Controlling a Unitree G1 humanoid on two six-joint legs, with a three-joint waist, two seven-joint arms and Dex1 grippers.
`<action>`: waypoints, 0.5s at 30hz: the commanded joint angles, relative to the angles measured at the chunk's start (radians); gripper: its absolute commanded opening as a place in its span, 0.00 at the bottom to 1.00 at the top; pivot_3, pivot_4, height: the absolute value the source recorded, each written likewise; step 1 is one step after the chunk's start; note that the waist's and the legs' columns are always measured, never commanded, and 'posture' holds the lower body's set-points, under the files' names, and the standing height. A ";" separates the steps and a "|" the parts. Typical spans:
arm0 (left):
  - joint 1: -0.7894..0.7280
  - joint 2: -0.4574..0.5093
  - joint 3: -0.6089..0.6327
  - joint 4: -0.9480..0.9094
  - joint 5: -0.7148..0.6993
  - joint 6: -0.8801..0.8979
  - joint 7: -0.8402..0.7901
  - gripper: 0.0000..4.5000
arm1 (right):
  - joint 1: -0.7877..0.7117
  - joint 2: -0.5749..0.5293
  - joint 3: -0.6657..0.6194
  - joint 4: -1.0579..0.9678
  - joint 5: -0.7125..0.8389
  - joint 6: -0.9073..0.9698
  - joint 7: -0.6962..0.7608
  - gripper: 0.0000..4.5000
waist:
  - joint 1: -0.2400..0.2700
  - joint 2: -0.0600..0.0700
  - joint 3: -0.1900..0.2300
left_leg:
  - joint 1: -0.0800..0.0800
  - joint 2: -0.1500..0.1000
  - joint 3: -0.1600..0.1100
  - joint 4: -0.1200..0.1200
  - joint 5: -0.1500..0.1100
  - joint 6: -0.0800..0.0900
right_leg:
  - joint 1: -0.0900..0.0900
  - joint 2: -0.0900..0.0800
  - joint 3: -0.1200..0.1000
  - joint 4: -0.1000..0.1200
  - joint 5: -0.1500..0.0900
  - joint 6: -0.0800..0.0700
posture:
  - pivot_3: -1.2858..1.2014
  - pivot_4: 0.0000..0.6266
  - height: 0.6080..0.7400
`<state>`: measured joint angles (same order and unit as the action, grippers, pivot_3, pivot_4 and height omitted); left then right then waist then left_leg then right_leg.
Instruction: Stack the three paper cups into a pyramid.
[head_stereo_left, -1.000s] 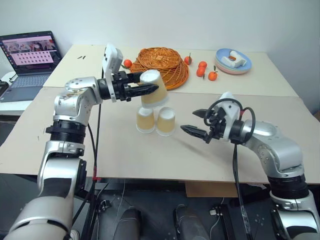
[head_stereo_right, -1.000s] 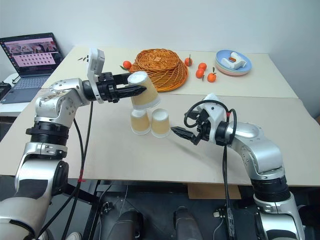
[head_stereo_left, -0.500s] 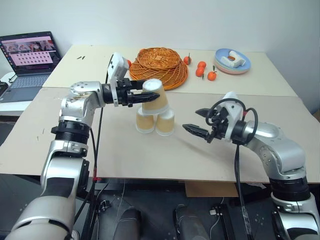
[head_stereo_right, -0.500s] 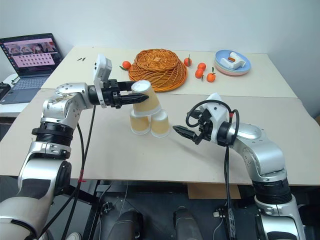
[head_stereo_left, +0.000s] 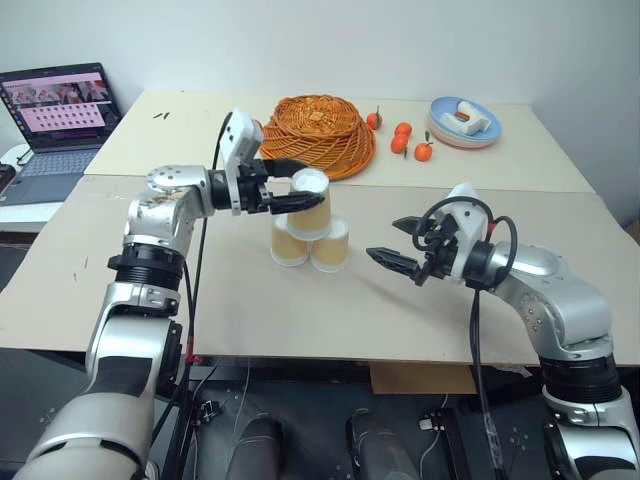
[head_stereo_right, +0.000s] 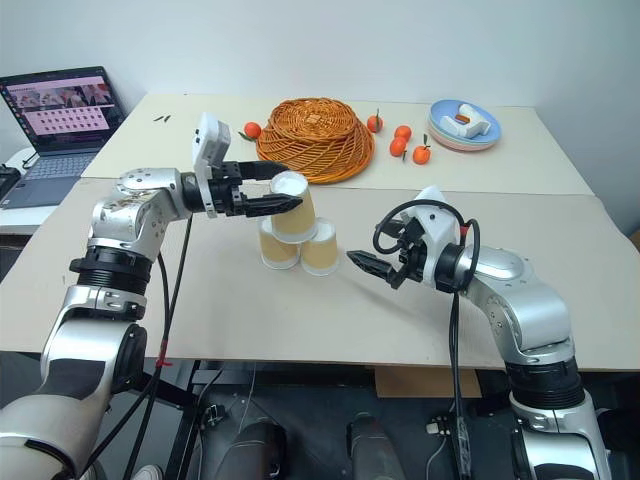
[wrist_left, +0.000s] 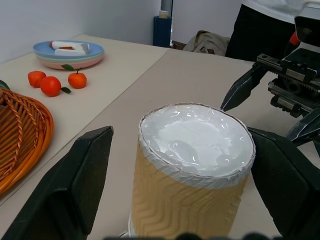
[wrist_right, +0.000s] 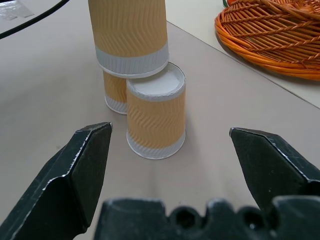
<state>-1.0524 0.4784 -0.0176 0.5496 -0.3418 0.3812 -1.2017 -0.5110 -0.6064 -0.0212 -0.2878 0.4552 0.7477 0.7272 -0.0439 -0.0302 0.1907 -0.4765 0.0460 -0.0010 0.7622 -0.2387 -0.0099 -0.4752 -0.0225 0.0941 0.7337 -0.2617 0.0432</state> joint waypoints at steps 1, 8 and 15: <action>-0.031 0.009 0.041 -0.072 -0.033 0.027 0.019 0.97 | -0.007 -0.003 -0.027 -0.027 0.017 -0.028 0.007 1.00 | 0.000 0.000 0.000 | 0.000 0.000 0.000 0.000 0.000 0.000 | 0.000 0.000 0.000 0.000 0.000 0.000 | 0.52 0.24 0.48; -0.025 0.025 0.092 -0.180 -0.084 0.103 0.058 0.97 | -0.008 0.006 -0.017 -0.019 0.013 -0.034 0.015 1.00 | 0.000 0.000 0.000 | 0.000 0.000 0.000 0.000 0.000 0.000 | 0.000 0.000 0.000 0.000 0.000 0.000 | 0.52 0.24 0.48; -0.005 0.048 0.161 -0.276 -0.138 0.178 0.148 0.97 | -0.015 0.013 -0.008 -0.003 0.007 -0.046 0.025 1.00 | 0.000 0.000 0.000 | 0.000 0.000 0.000 0.000 0.000 0.000 | 0.000 0.000 0.000 0.000 0.000 0.000 | 0.52 0.24 0.48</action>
<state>-1.0513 0.5092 0.1010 0.3226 -0.4506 0.5458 -1.0850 -0.5110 -0.5953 -0.0157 -0.2801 0.4548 0.7357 0.7467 -0.0438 -0.0302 0.1907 -0.4762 0.0461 -0.0010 0.7624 -0.2387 -0.0099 -0.4752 -0.0225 0.0941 0.7340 -0.2616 0.0431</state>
